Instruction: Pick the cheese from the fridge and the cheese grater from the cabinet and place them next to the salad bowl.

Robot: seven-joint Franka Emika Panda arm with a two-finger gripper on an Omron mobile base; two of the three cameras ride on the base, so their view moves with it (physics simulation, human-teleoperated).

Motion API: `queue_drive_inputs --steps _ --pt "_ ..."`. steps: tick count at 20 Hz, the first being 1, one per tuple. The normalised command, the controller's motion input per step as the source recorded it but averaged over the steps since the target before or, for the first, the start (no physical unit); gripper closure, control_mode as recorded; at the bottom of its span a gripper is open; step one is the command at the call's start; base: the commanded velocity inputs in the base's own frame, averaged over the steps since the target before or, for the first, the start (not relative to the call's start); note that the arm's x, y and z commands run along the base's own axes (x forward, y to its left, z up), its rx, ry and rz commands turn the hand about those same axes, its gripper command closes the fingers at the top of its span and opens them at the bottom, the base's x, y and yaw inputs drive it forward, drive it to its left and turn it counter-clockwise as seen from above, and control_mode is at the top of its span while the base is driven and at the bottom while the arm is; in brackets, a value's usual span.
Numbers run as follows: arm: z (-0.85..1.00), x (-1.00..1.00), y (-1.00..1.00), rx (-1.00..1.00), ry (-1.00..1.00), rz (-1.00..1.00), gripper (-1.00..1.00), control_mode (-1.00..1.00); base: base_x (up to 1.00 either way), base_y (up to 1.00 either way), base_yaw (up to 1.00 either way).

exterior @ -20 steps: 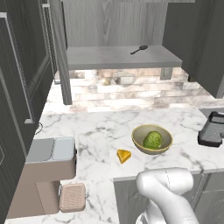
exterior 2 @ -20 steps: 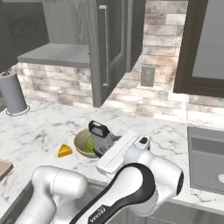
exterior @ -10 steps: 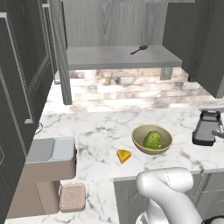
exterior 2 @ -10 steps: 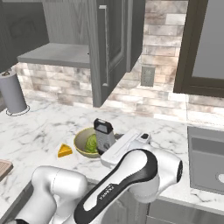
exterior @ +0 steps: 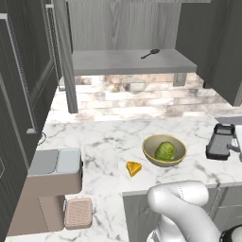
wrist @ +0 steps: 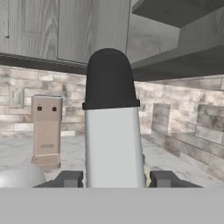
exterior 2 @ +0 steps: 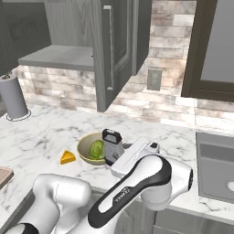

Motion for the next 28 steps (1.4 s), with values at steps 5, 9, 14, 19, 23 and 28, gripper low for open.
queue_drive_inputs --steps 5,9,14,19,23,28 --pt "-0.25 0.14 -0.11 0.0 0.0 0.04 1.0 -1.0 0.0 0.0 0.0" --pt "-0.25 0.17 -0.07 0.0 0.0 0.04 1.0 -1.0 0.0 0.0 0.0" --pt "-0.19 0.12 -0.02 0.0 0.01 0.03 1.0 -1.0 0.0 0.0 0.0" --pt "-0.24 0.18 0.0 0.0 0.0 0.02 1.0 -1.0 0.0 0.0 0.0" --pt "-0.26 0.21 0.0 0.0 0.0 0.02 1.0 -1.0 0.0 0.0 0.0" --pt "-0.3 0.2 0.0 0.0 0.0 0.01 1.0 -1.0 0.0 0.0 0.0"
